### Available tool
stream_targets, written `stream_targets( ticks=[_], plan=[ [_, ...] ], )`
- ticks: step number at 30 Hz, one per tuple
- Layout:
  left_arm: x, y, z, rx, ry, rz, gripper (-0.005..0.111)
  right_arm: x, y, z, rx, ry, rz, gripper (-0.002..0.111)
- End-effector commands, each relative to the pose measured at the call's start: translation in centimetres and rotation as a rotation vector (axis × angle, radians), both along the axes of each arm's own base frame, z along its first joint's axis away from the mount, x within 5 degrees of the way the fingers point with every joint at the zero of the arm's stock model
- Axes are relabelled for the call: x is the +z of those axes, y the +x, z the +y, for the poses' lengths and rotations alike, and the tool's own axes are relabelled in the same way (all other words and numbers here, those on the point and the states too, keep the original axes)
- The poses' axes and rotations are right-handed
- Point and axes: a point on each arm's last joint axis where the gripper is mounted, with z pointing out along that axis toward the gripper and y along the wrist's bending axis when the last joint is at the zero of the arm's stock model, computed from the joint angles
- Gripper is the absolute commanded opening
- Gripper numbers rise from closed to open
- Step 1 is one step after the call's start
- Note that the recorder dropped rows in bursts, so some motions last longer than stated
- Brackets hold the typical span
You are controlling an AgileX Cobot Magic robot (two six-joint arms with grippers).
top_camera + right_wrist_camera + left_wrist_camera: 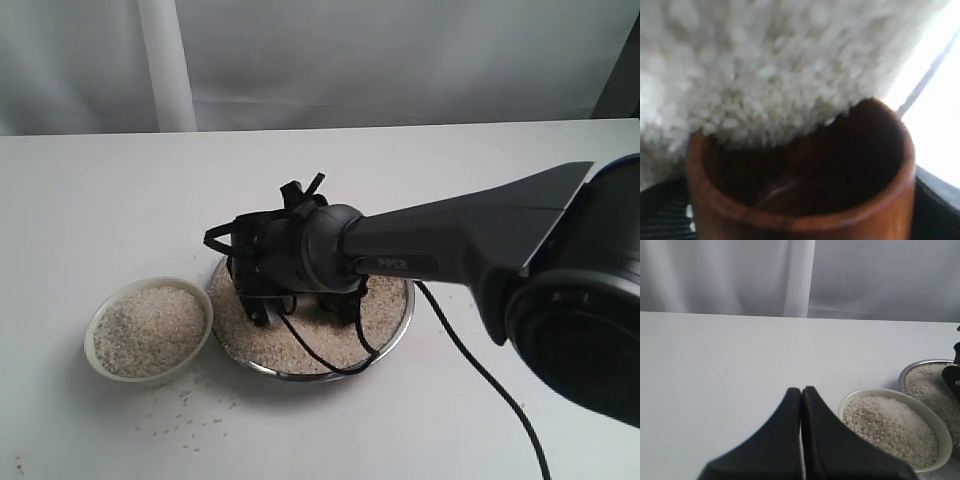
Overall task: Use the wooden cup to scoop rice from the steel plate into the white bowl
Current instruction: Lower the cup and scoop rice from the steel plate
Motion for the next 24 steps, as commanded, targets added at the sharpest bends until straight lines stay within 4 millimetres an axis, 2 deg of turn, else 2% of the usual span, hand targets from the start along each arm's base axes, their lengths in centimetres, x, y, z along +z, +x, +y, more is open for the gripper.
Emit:
stream_targets(
  ticks=[1,4,9,12,17,24],
  plan=[
    [0.1,0.0,0.0,-0.004,-0.009,-0.01,0.0,1.4,0.0,0.6,-0.019,0.177,0.035,0.0],
    [0.1,0.0,0.0,-0.004,-0.008,-0.01,0.0,2.3,-0.1,0.6,-0.05,0.254,0.066,0.0],
    [0.1,0.0,0.0,-0.004,-0.008,-0.01,0.0,1.3,-0.5,0.6,-0.075,0.364,0.136,0.0],
    [0.1,0.0,0.0,-0.004,-0.01,-0.01,0.0,1.3,-0.6,-0.3,-0.086,0.396,0.152,0.0],
    [0.1,0.0,0.0,-0.004,-0.01,-0.01,0.0,1.9,-1.3,-2.2,-0.092,0.583,0.19,0.0],
    [0.1,0.0,0.0,-0.004,-0.008,-0.01,0.0,2.5,-2.0,-2.6,-0.061,0.778,0.188,0.0]
  ],
)
